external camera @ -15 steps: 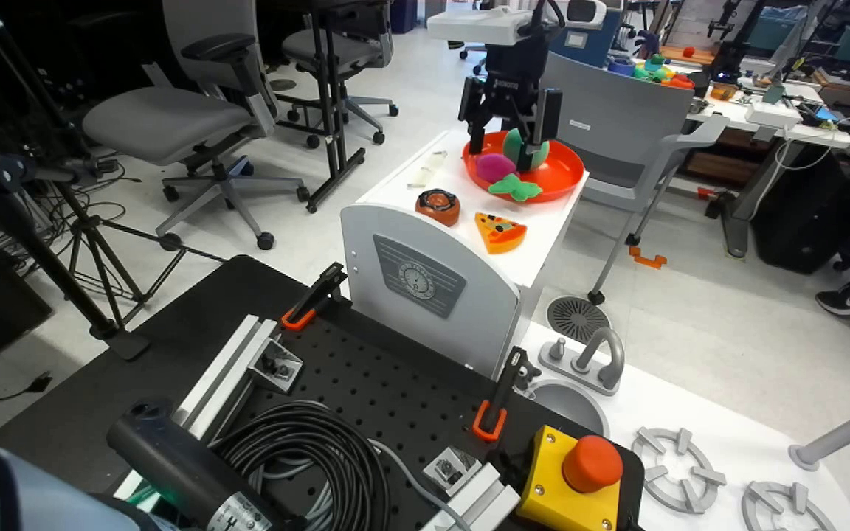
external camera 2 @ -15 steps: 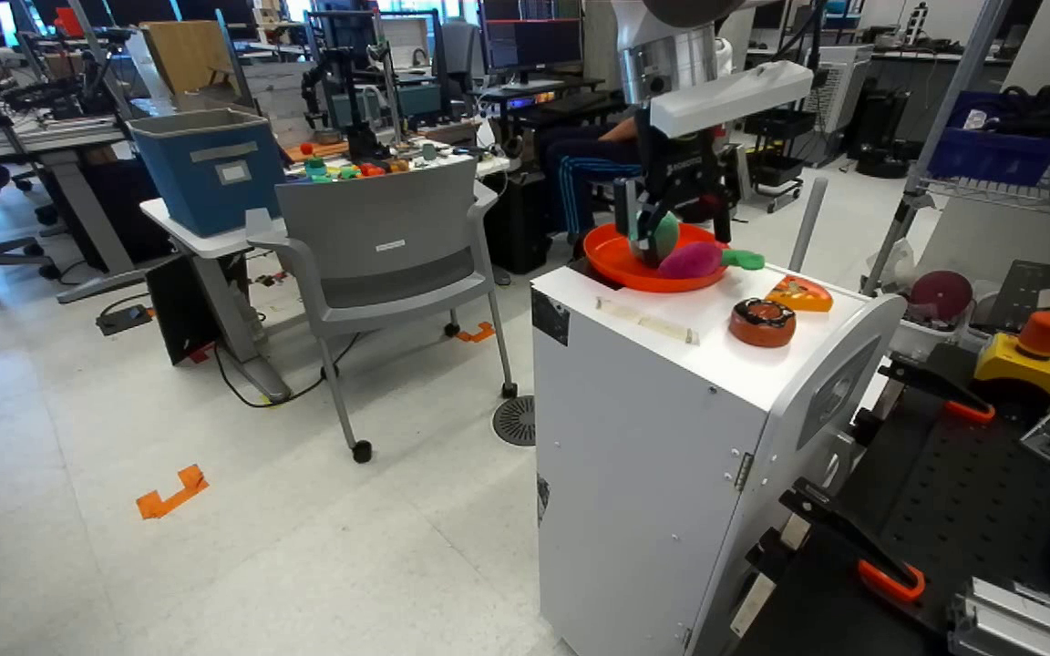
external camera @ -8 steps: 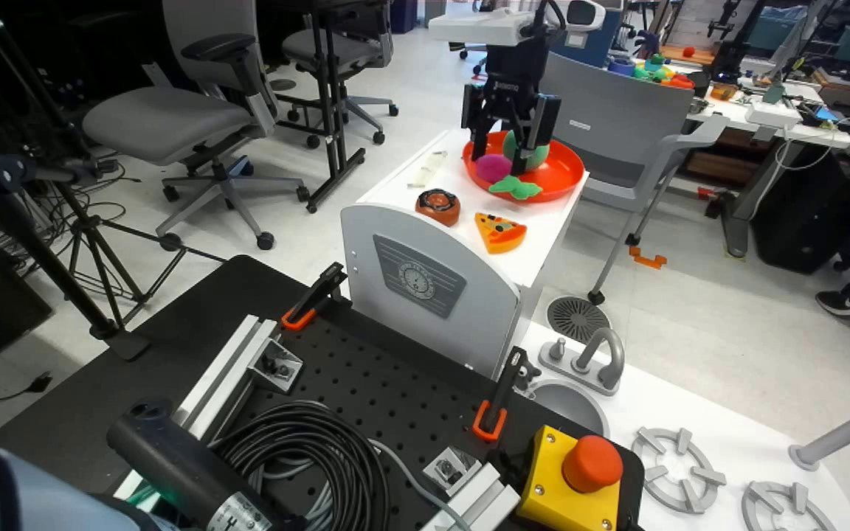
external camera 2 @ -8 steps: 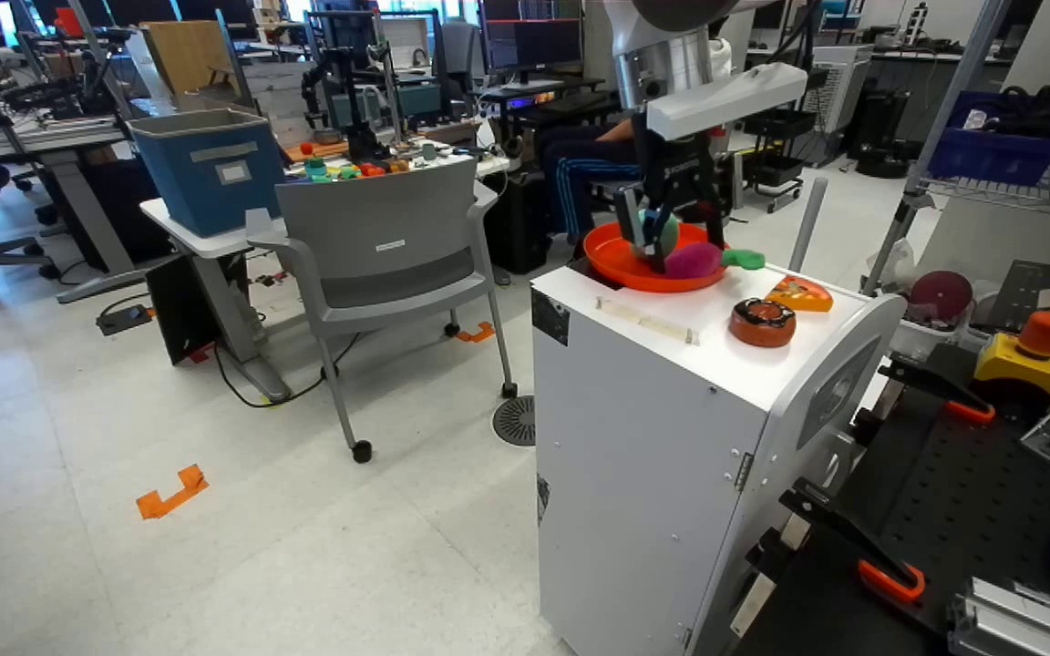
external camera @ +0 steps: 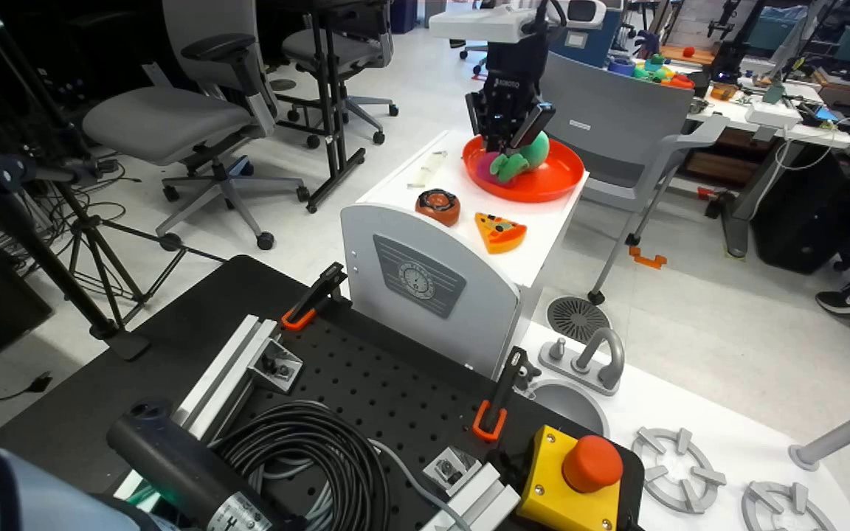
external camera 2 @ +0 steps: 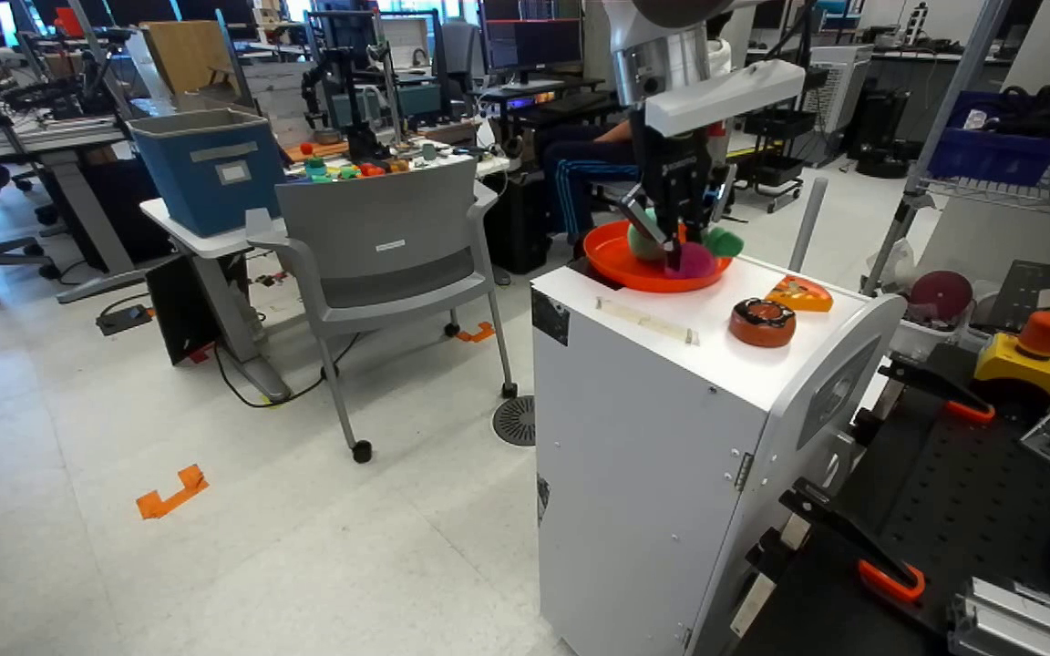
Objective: Remove the beetroot plushie from the orange plate
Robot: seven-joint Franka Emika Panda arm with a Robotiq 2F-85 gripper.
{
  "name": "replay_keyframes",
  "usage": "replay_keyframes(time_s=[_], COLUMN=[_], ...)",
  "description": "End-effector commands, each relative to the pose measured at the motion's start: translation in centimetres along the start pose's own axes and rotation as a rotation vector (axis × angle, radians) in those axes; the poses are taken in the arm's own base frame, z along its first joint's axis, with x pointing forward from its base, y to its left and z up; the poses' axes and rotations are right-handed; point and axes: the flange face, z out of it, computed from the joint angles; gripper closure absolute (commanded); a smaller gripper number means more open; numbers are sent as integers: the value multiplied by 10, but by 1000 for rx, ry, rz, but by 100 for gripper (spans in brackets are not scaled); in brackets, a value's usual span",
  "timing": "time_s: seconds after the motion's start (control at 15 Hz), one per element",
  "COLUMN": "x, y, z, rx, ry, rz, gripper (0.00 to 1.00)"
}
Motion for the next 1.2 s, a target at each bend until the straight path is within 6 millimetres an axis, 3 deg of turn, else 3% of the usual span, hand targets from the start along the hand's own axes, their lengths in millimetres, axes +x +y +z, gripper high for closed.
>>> replay_keyframes(time_s=[0.0,0.07,0.73,1.13], x=[2,2,-19,-43], y=[-4,-4,9,33], z=[-3,-4,-25,-38], rx=[-1,0,29,19], ry=[-12,-8,69,88], rz=[-20,-23,-22,27], gripper=[100,96,97,97])
